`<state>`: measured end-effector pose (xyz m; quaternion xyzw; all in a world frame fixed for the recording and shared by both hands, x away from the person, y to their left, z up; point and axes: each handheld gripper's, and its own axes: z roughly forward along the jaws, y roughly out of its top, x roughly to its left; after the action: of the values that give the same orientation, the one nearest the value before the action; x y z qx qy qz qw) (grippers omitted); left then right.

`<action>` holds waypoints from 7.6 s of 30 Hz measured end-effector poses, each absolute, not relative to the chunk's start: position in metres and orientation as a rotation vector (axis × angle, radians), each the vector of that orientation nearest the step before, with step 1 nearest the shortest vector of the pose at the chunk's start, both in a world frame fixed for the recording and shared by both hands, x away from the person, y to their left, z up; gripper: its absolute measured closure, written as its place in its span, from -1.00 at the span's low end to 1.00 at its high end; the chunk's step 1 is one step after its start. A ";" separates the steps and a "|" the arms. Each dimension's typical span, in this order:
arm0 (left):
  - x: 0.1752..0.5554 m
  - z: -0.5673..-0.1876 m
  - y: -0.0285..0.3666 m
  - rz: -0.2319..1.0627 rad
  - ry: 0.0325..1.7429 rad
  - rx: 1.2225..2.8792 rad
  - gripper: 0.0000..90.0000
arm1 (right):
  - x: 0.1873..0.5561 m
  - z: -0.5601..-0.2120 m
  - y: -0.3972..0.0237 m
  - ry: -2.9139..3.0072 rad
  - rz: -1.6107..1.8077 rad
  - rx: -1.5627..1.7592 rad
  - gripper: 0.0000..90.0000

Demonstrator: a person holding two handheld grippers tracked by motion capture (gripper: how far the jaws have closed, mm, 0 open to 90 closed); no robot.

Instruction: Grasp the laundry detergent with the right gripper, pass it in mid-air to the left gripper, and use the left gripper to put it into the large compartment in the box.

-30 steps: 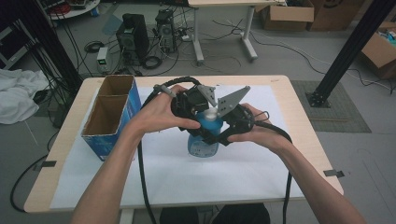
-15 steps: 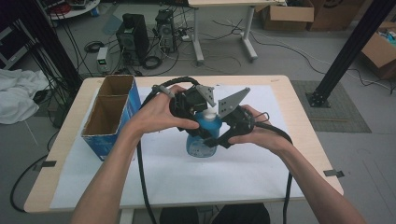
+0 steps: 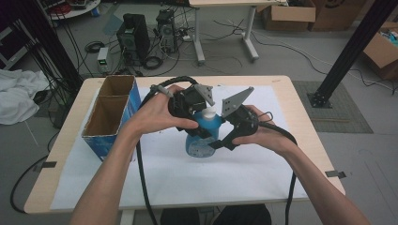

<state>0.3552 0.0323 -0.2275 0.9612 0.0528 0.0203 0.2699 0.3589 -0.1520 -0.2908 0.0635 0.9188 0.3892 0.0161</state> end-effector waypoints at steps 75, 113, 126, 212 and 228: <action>0.390 -0.109 0.214 0.293 1.823 2.279 -0.15 | 0.366 -0.294 -0.236 2.845 0.560 0.634 -0.63; 0.403 -0.201 0.248 0.276 2.080 2.079 -0.15 | 0.361 -0.308 -0.234 2.874 0.521 0.636 -0.62; 0.405 -0.228 0.250 0.278 2.082 2.056 -0.15 | 0.359 -0.313 -0.234 2.882 0.515 0.634 -0.62; 0.399 -0.290 0.248 0.302 2.125 1.985 -0.22 | 0.352 -0.330 -0.241 2.903 0.490 0.666 -0.62; 0.397 -0.281 0.248 0.327 2.114 1.987 -0.32 | 0.352 -0.331 -0.241 2.904 0.487 0.663 -0.62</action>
<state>0.3972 0.2476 -0.2814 0.6764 0.7196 0.1113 0.1107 0.3515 -0.2413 -0.3307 0.2192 0.9603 0.1612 0.0614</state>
